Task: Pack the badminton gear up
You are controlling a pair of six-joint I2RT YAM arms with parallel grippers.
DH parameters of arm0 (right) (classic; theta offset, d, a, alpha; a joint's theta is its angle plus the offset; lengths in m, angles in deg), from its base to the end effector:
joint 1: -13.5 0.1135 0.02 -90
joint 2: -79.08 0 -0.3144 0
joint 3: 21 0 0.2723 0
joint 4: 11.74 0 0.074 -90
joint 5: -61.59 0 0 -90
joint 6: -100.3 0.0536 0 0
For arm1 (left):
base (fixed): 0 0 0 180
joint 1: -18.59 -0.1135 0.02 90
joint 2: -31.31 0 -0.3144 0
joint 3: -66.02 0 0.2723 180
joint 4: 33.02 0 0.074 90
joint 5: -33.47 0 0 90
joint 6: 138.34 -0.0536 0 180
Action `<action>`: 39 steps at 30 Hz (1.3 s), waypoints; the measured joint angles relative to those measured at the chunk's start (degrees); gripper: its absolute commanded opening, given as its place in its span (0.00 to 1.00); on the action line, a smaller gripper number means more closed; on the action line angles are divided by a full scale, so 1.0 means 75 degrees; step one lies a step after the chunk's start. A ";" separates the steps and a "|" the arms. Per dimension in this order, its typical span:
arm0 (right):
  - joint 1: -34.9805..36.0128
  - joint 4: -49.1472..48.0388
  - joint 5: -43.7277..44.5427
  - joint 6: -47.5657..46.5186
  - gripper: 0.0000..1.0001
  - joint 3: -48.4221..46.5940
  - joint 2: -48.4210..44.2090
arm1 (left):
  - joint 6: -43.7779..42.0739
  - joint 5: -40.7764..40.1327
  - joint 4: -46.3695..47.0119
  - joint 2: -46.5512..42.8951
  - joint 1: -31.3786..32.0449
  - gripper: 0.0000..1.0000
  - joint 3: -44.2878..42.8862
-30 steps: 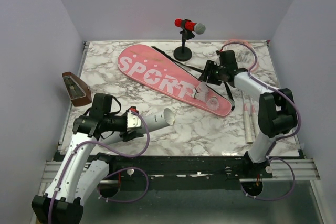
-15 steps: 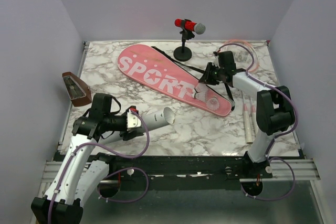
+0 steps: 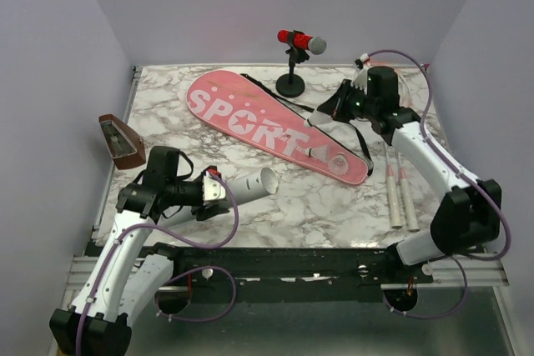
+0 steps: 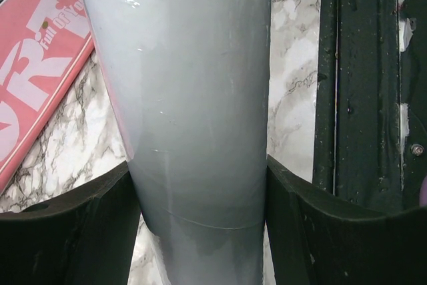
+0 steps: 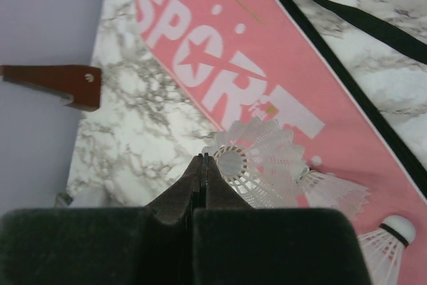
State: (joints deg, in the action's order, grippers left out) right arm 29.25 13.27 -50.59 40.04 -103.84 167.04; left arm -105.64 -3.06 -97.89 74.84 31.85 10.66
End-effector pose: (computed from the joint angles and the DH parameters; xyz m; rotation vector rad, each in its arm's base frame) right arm 0.3669 0.1245 0.3413 0.0211 2.1779 0.8731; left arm 0.1091 -0.0700 0.3012 1.5163 1.5251 -0.7246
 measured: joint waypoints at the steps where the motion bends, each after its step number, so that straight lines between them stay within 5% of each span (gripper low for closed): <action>1: 0.0047 0.0006 -0.0050 0.0058 0.00 0.0000 -0.0265 | 0.0020 0.0000 0.0035 0.0003 0.0000 0.54 0.0003; 9: 0.1043 0.0041 -0.0501 0.0635 0.00 0.0058 -0.2658 | 0.0224 0.0012 0.0280 0.0076 0.0017 0.54 0.0032; 16: 0.1990 0.0093 -0.0720 0.1099 0.00 0.0187 -0.3570 | 0.0656 0.0041 0.0624 0.0259 0.0035 0.54 0.0020; 36: 0.4202 0.0143 -0.0154 0.1431 0.00 0.0568 -0.2871 | 0.1046 0.0108 0.0909 0.0434 0.0035 0.54 -0.0143; 39: 0.4322 0.0143 -0.0058 0.1431 0.10 0.0568 -0.2754 | 0.1029 0.0111 0.0883 0.0434 0.0035 0.54 -0.0143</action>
State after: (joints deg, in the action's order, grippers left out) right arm 61.66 14.34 -51.02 50.77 -99.58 146.39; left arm -97.92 -2.23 -91.27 78.10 32.11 9.59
